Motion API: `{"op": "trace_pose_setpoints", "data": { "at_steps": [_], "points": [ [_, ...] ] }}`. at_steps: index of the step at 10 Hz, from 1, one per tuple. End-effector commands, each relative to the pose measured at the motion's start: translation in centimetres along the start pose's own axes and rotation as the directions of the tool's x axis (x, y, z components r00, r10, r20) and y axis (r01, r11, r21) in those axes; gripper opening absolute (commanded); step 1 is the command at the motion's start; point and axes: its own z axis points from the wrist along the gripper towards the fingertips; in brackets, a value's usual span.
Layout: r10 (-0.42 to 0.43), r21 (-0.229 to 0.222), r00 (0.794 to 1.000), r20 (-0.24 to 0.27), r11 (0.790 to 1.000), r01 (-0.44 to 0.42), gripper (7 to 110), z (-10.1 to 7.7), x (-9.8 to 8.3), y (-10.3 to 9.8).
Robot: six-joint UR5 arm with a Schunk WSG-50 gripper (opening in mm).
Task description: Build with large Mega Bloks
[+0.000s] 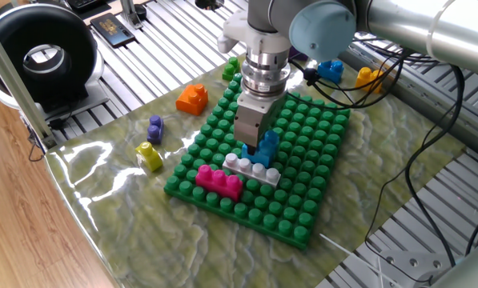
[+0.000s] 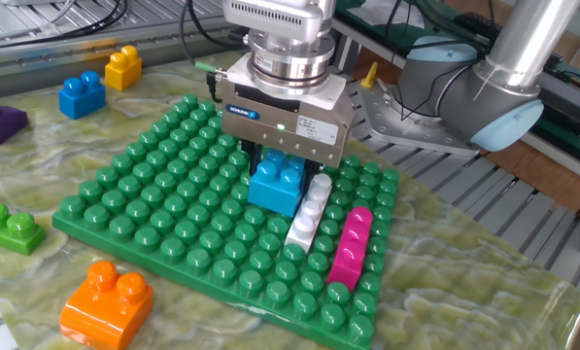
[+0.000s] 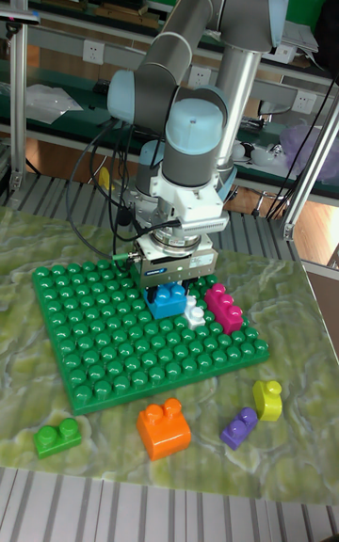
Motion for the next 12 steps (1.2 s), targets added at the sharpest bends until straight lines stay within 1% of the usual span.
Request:
{"op": "trace_pose_setpoints", "data": {
  "at_steps": [1,4,10,12],
  "points": [
    [0.005,-0.009,1.000,0.004,1.000,-0.005,7,-0.01,-0.13,0.13],
    [0.003,-0.008,1.000,0.009,1.000,-0.003,7,0.18,-0.19,-0.11],
    [0.007,-0.012,1.000,0.014,1.000,-0.007,7,0.26,-0.35,0.00],
    [0.015,-0.009,1.000,0.009,1.000,-0.015,7,0.38,-0.26,-0.13]
  ]
}}
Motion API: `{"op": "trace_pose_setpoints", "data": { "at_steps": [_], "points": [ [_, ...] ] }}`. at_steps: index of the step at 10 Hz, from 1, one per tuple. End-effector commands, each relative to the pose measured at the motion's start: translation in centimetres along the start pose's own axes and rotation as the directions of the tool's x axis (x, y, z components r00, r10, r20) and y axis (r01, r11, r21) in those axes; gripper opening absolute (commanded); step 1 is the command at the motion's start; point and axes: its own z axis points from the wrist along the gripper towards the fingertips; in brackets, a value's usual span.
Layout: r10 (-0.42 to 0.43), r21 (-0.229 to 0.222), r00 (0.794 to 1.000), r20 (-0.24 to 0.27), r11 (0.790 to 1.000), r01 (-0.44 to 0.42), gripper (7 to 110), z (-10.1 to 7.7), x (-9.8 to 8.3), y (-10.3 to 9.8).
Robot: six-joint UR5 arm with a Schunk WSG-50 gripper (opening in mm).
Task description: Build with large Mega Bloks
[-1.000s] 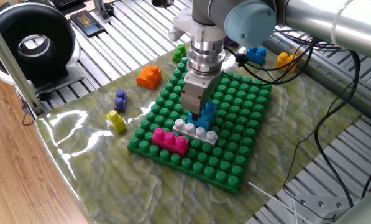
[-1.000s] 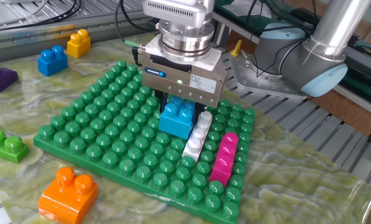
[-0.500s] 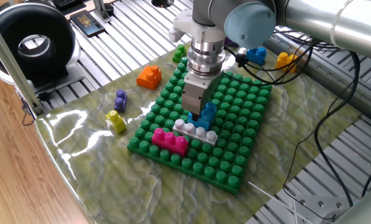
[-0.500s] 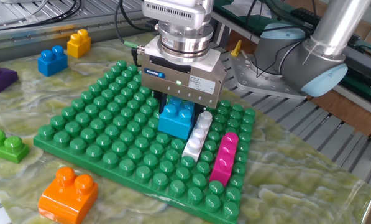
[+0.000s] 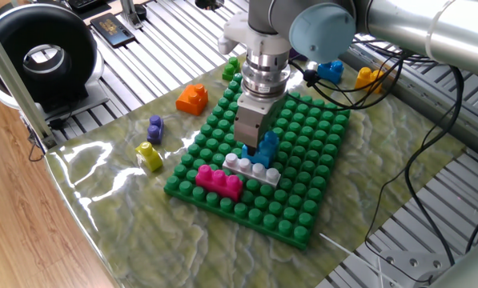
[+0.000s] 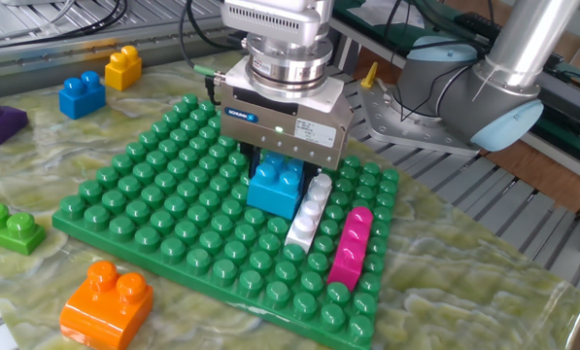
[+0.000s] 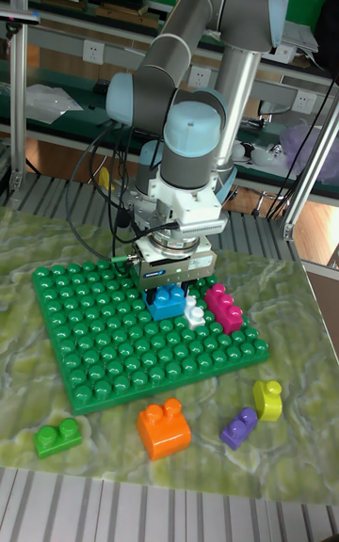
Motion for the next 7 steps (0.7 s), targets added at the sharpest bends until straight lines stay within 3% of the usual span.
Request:
{"op": "trace_pose_setpoints", "data": {
  "at_steps": [1,7],
  "points": [
    [0.012,-0.009,1.000,0.001,1.000,-0.012,7,-0.02,-0.06,0.09],
    [-0.004,-0.018,1.000,-0.024,1.000,0.004,7,0.18,0.65,0.17]
  ]
}}
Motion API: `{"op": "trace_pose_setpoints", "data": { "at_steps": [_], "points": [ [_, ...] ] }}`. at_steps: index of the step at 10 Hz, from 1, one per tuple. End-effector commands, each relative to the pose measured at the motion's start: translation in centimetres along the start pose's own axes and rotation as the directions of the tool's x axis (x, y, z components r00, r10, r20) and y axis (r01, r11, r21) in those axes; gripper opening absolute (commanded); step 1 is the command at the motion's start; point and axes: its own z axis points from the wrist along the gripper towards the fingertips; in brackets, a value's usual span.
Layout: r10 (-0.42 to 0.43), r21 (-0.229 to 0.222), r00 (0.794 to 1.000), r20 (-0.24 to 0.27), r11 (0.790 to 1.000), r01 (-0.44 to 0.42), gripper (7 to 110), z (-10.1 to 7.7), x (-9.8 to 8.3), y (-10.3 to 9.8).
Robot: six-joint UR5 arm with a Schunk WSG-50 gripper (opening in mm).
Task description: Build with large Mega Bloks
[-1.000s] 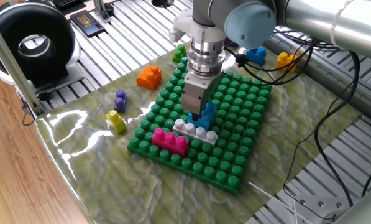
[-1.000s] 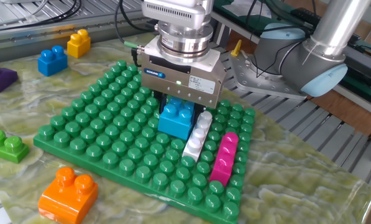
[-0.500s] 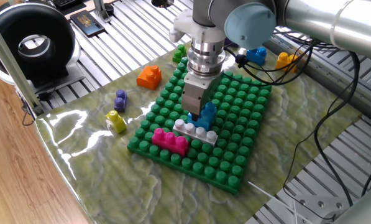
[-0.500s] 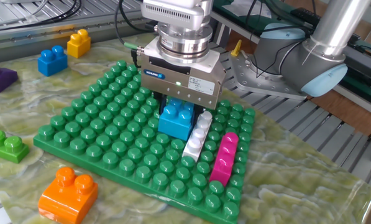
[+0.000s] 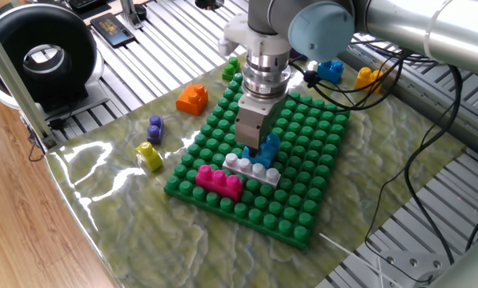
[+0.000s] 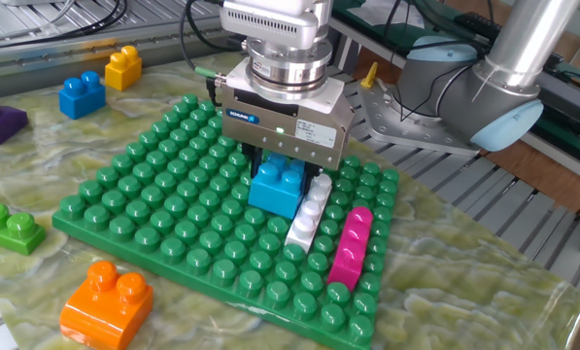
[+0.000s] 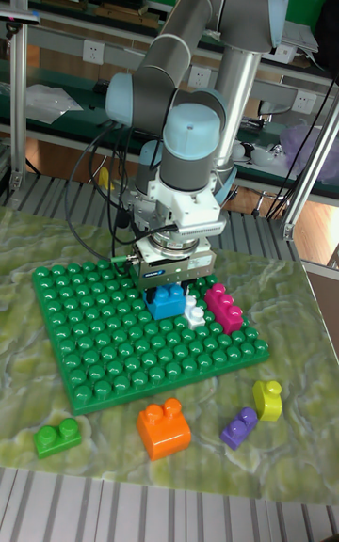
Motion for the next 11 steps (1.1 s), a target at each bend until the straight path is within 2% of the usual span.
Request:
{"op": "trace_pose_setpoints", "data": {
  "at_steps": [1,6,7,11],
  "points": [
    [-0.009,-0.007,1.000,0.007,1.000,0.009,7,0.06,-0.16,-0.06],
    [-0.029,-0.012,0.999,0.029,1.000,0.029,7,0.27,-0.92,0.15],
    [-0.030,-0.012,0.999,0.028,0.999,0.031,22,0.28,-0.88,0.16],
    [-0.055,-0.020,0.998,0.020,0.998,0.056,22,0.27,-0.67,0.35]
  ]
}}
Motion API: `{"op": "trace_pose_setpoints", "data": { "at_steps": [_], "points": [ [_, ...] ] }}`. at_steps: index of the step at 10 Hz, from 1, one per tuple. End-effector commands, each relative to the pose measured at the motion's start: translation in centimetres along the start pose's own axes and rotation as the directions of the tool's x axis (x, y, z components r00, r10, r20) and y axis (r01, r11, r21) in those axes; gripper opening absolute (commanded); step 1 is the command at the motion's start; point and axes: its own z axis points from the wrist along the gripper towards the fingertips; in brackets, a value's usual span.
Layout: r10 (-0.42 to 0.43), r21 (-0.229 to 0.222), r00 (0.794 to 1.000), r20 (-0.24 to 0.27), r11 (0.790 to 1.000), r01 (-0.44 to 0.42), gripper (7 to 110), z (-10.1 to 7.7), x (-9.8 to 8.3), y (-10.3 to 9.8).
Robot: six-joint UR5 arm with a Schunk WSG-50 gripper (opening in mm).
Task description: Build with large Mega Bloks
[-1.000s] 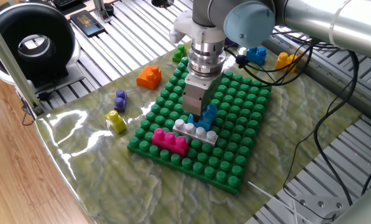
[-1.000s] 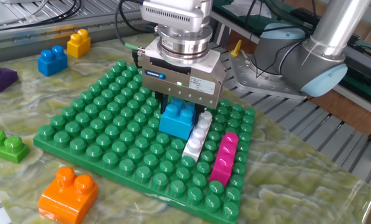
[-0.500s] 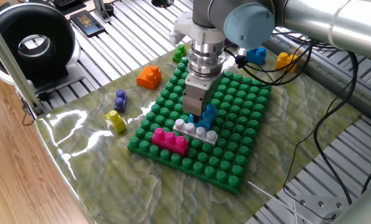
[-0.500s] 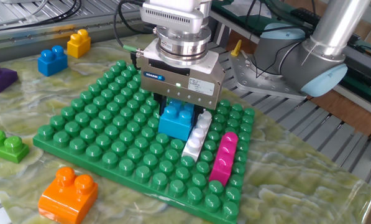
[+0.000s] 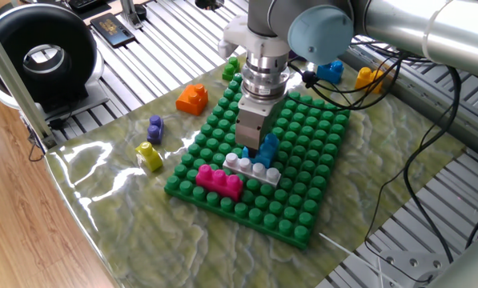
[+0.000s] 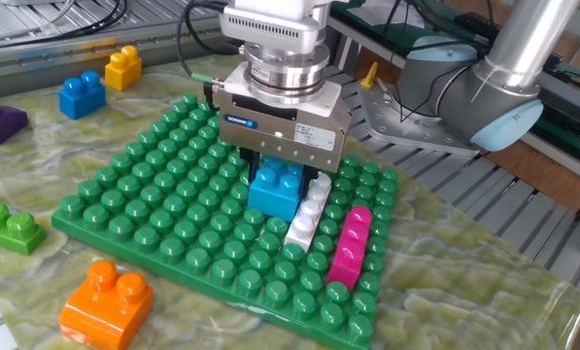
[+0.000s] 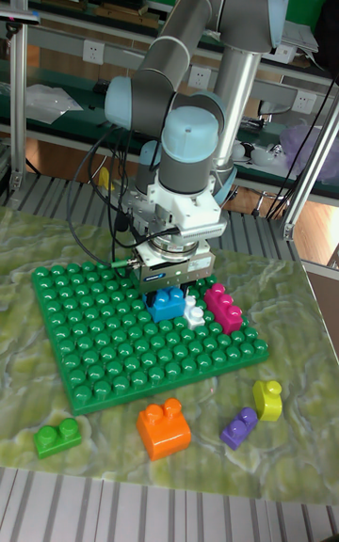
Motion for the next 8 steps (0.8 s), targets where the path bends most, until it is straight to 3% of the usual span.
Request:
{"op": "trace_pose_setpoints", "data": {
  "at_steps": [1,2,3,5,6,8],
  "points": [
    [-0.011,-0.018,1.000,0.002,1.000,0.011,44,-0.2,0.0,0.3],
    [-0.016,-0.027,1.000,0.001,1.000,0.016,44,-0.2,0.0,0.5],
    [-0.019,-0.027,1.000,0.001,0.999,0.019,66,-0.2,0.0,0.4],
    [-0.031,0.013,0.999,0.010,0.999,0.030,66,-0.2,-0.2,-0.6],
    [-0.032,0.016,0.999,0.010,0.999,0.032,88,-0.3,-0.2,-0.6],
    [-0.030,0.013,1.000,0.007,0.999,0.030,88,-0.4,-0.1,-0.5]
  ]
}}
